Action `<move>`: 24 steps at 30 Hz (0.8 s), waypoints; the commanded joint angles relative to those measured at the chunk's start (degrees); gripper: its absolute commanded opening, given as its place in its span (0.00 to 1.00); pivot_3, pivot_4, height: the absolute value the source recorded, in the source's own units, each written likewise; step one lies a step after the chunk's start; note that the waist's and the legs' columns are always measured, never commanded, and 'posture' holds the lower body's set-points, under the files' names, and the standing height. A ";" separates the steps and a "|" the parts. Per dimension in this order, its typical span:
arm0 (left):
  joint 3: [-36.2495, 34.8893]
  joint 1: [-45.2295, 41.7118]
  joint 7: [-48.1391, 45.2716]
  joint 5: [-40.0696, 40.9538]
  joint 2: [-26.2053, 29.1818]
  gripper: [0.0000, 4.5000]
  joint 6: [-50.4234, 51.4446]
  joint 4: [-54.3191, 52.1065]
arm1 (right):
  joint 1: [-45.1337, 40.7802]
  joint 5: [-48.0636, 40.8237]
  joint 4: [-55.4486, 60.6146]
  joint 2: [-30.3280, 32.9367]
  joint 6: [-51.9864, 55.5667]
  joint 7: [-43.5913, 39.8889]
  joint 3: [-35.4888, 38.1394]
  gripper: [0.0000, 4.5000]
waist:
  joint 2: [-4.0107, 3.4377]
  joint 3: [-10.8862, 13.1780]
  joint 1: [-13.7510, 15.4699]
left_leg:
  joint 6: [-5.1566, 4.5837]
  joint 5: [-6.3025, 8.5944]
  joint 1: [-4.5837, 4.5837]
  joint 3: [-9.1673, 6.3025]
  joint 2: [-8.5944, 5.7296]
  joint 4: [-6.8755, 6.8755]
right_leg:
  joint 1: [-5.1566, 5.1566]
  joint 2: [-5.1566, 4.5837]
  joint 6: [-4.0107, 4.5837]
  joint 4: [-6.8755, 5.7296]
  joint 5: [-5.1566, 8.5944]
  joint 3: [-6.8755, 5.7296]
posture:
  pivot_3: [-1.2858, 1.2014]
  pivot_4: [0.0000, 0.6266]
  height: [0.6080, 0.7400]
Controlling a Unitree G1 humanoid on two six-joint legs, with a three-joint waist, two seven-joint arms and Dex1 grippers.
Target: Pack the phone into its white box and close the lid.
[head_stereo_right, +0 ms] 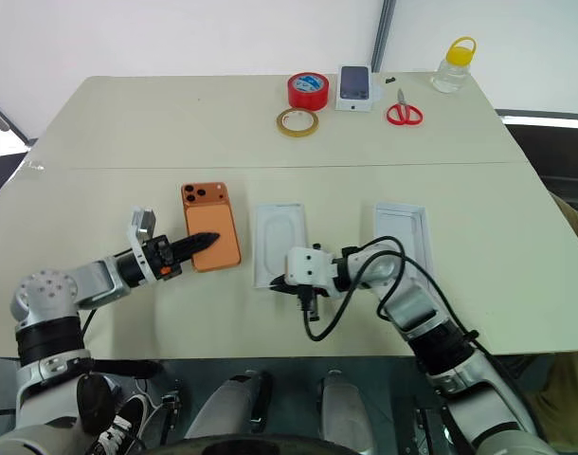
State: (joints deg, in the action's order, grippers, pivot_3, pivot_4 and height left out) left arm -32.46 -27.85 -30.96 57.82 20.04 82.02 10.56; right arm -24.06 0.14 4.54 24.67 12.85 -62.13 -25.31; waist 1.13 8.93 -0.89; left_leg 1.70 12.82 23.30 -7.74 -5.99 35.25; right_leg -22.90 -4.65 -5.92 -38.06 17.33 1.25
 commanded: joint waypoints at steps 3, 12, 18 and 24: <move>-2.52 -3.92 2.42 4.77 -0.28 0.00 0.26 -1.15 | -4.31 4.33 -0.88 -4.00 3.76 5.09 -3.16 0.01 | 0.00 0.00 -0.10 | 0.10 -0.06 0.01 0.02 -0.02 0.01 | 0.00 -0.01 -0.01 0.01 0.00 0.02 | 0.52 0.24 1.00; 1.38 -0.79 2.19 5.32 -1.27 0.00 1.12 -2.87 | -4.15 2.54 3.21 -4.75 8.95 5.53 -2.66 0.44 | 0.00 0.00 0.01 | 0.14 -0.09 0.02 0.02 -0.04 0.02 | -0.02 -0.01 0.00 0.00 -0.01 0.02 | 0.52 0.24 1.00; 6.23 0.04 -1.04 3.39 0.57 0.00 -0.38 -1.62 | -3.49 -6.85 10.10 1.48 13.12 -0.40 4.24 0.55 | 0.01 0.00 0.11 | -0.06 0.03 0.05 0.01 -0.03 0.04 | -0.01 -0.01 0.00 -0.01 -0.01 0.01 | 0.52 0.24 1.00; 12.22 -3.55 -5.94 0.32 3.08 0.00 -2.14 3.57 | -3.14 -7.55 5.60 9.13 8.43 -2.40 8.41 0.55 | 0.02 0.01 0.09 | -0.09 0.05 0.06 0.00 -0.04 0.03 | -0.01 -0.01 0.00 0.01 -0.01 -0.02 | 0.52 0.24 1.00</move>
State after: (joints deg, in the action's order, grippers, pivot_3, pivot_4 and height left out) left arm -21.69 -29.79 -34.23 58.11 22.66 81.02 14.18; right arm -26.98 -7.17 10.66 33.68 23.23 -64.63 -17.79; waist 1.15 8.94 -0.80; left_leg 1.62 12.87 23.35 -7.74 -6.03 35.28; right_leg -22.91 -4.67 -5.92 -38.05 17.33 1.24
